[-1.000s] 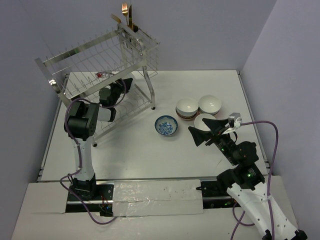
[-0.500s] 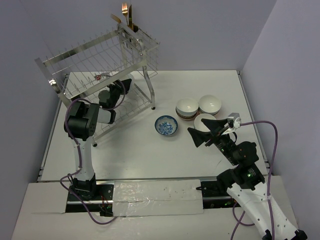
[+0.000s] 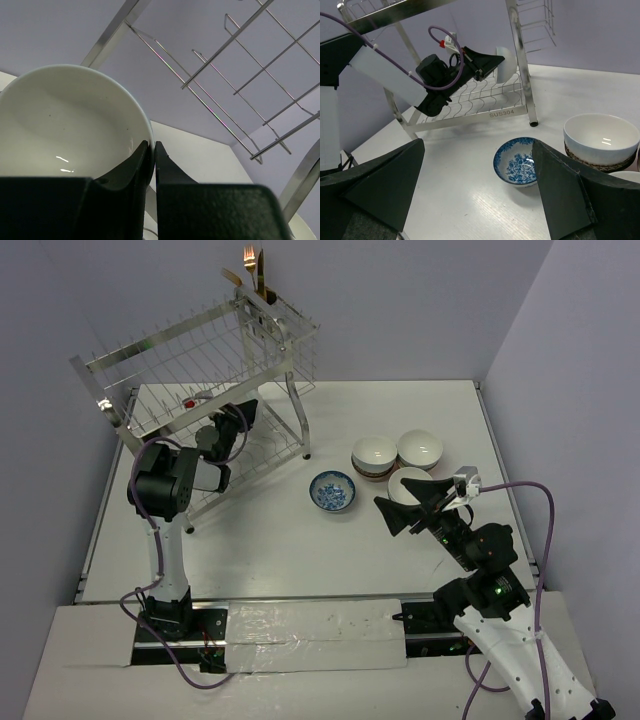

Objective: Load the bowls into the dish rack
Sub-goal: Insert the bowl into the dish rack.

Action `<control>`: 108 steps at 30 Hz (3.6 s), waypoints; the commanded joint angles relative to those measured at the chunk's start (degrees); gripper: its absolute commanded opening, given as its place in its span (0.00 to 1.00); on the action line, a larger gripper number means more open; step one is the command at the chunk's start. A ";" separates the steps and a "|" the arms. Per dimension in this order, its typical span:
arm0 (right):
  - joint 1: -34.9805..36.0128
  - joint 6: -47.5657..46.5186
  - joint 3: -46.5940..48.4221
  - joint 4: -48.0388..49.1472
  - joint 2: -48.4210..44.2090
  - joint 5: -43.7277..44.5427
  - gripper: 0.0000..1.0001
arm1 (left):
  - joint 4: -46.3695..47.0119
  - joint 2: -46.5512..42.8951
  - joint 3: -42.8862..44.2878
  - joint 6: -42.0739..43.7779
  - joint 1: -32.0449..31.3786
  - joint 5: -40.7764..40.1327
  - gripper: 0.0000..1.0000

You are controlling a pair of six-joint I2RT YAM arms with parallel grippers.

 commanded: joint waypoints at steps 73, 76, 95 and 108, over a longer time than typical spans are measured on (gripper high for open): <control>1.36 -1.80 0.32 2.54 0.67 -3.88 0.92 | 26.78 4.71 6.16 -11.64 1.23 8.70 0.00; 1.45 -1.80 0.14 2.71 0.59 -3.62 0.92 | 26.69 4.54 5.55 -11.55 1.32 8.18 0.00; 1.63 -1.98 0.32 2.36 0.76 -3.44 0.92 | 26.87 3.49 -0.08 -11.99 1.32 3.35 0.08; 2.06 -2.24 0.14 2.45 0.24 -3.18 0.92 | 26.87 4.01 -3.24 -13.65 2.02 1.06 0.11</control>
